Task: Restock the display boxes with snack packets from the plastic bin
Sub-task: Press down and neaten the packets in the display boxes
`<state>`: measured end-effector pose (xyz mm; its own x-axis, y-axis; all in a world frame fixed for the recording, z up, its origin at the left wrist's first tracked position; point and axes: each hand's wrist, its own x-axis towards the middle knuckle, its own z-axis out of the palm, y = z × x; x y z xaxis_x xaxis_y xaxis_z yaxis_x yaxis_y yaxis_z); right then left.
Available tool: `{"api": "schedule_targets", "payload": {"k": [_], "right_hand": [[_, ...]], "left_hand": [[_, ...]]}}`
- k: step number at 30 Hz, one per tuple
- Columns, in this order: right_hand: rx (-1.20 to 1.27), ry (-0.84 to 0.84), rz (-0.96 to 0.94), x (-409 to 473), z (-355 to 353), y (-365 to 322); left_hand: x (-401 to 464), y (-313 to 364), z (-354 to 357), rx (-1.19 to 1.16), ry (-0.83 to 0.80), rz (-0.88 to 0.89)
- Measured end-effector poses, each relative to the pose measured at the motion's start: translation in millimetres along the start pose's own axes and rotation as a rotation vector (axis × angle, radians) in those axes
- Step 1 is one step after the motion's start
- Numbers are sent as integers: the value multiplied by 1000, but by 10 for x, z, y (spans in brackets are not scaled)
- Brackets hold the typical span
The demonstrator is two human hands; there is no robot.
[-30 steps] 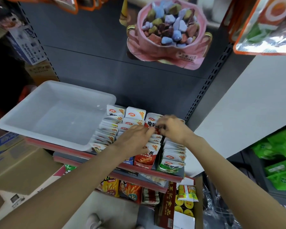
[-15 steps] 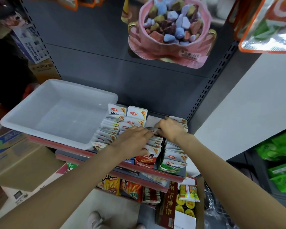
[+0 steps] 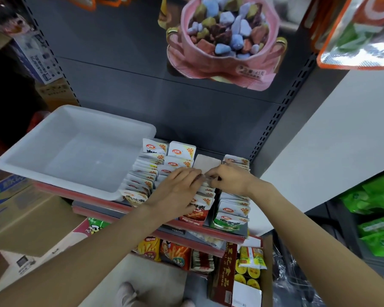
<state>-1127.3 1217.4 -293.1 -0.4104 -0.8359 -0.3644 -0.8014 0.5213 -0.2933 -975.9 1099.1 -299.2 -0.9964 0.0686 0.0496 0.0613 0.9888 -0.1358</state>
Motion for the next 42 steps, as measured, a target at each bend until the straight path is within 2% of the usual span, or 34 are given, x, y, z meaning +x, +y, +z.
{"api": "schedule_targets", "payload": {"k": [4,8,11,15,20,24,26,30,33,35,38,40,42], "right_hand": [[-67,4,-13,-8,-19,-20],[-220,26,-27,30,-55,-138],[-232,16,-10,74,-13,-119],[-227,55,23,46,17,-155],[-298,152,26,-91,33,-198],[-440,301,13,-142,-38,-177],[-393,306,31,-67,-33,-145],[-210,164,74,171,-22,-36],[-246,181,32,247,-136,18],[-225,106,62,250,-254,30],[50,-62,102,256,-397,31],[300,-6,139,292,-416,66],[318,131,205,377,-403,165]], "left_hand": [[-42,45,121,135,-83,39],[-33,53,136,162,-84,46],[-13,75,116,154,-132,20],[3,102,163,157,-69,-19],[48,170,178,139,83,3],[86,163,112,202,144,-96],[144,126,139,212,116,-100],[244,95,168,195,41,-96],[284,92,168,174,37,-102],[302,73,189,171,35,-100],[335,59,197,154,15,-113],[345,50,210,187,-18,-129],[404,35,270,234,-42,-83]]}}
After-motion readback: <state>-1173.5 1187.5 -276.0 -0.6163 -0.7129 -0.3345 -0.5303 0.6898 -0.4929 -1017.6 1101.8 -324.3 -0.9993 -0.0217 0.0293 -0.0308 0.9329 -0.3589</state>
